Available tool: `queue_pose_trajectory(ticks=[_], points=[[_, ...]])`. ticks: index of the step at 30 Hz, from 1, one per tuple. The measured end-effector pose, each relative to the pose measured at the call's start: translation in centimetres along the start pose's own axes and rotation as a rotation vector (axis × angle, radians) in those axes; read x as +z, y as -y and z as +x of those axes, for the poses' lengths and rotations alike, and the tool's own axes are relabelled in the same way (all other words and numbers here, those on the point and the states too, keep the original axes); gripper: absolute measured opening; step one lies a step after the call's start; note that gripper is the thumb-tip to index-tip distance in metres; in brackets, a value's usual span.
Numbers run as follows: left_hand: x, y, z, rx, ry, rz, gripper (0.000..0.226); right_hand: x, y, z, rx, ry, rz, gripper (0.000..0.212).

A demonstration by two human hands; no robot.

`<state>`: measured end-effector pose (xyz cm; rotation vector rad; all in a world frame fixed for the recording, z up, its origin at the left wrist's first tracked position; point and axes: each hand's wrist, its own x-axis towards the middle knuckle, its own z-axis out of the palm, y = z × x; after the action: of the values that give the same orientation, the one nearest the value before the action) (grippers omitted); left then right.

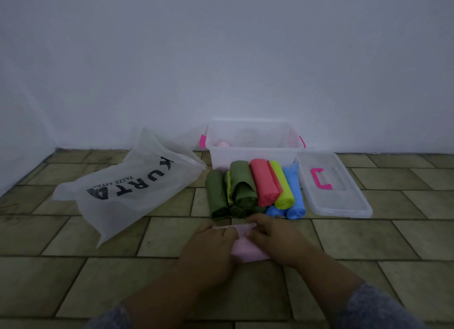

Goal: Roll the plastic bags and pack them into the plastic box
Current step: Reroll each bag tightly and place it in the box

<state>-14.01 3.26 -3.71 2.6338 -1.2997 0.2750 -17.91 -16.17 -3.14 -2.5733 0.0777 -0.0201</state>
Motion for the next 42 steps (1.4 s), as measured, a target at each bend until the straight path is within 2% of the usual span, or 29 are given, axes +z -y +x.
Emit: queue_pose_trajectory(ticks=[3,5,9,11,14,16,18,20,23,25,29,32,35,37,40,42], points=[[0.0,0.9,1.1,-0.100,0.152,-0.069,0.047,0.1,0.5,-1.6,-0.203,-0.115,-0.037,0.043],[0.3,1.6,1.6,-0.125,0.180,-0.049,0.045,0.3,0.7,-2.4,-0.309,-0.088,-0.108,0.044],[0.1,2.5,2.8,-0.137,0.320,-0.135,0.039,0.5,0.7,-2.8,-0.354,-0.134,-0.301,0.052],[-0.2,2.5,2.9,-0.209,0.295,-0.228,0.036,0.3,1.0,-2.6,-0.329,-0.086,-0.350,0.053],[-0.9,2.2,2.3,-0.505,0.050,-0.256,0.039,0.1,1.4,-2.1,-0.258,-0.003,-0.356,0.050],[-1.5,2.2,1.6,-0.720,-0.035,-0.398,0.044,0.2,1.9,-1.8,-0.168,0.010,-0.322,0.046],[-1.8,1.8,1.2,-0.835,0.052,-0.662,0.053,0.6,2.6,-1.6,-0.042,0.036,-0.234,0.041],[-1.7,0.6,1.1,-0.875,0.170,-0.896,0.063,1.0,3.3,-1.5,0.092,0.111,-0.151,0.040],[-1.0,-1.3,1.3,-0.930,0.167,-0.998,0.075,1.4,4.1,-1.8,0.219,0.208,0.005,0.040],[-0.8,-2.0,1.5,-0.965,0.111,-1.005,0.066,1.6,4.7,-2.4,0.232,0.191,0.125,0.033],[-0.6,-2.5,1.2,-1.071,-0.114,-1.135,0.011,2.1,5.8,-4.0,0.216,0.165,0.311,0.039],[-0.4,-2.2,0.9,-1.159,-0.209,-1.334,0.013,1.1,5.5,-3.7,0.280,0.204,0.484,0.034],[-1.4,-2.0,1.9,-1.237,-0.188,-1.549,0.027,-0.4,5.0,-2.8,0.372,0.295,0.796,0.017],[-2.6,-1.8,3.2,-1.184,-0.146,-1.536,0.021,-1.6,4.9,-2.0,0.378,0.301,1.041,0.015],[-5.1,-0.5,6.6,-0.971,-0.171,-1.421,0.002,-5.0,4.9,0.0,0.345,0.296,1.211,0.017],[-6.5,1.4,9.7,-0.821,-0.215,-1.263,0.010,-8.0,4.7,1.9,0.296,0.290,1.280,0.019]])
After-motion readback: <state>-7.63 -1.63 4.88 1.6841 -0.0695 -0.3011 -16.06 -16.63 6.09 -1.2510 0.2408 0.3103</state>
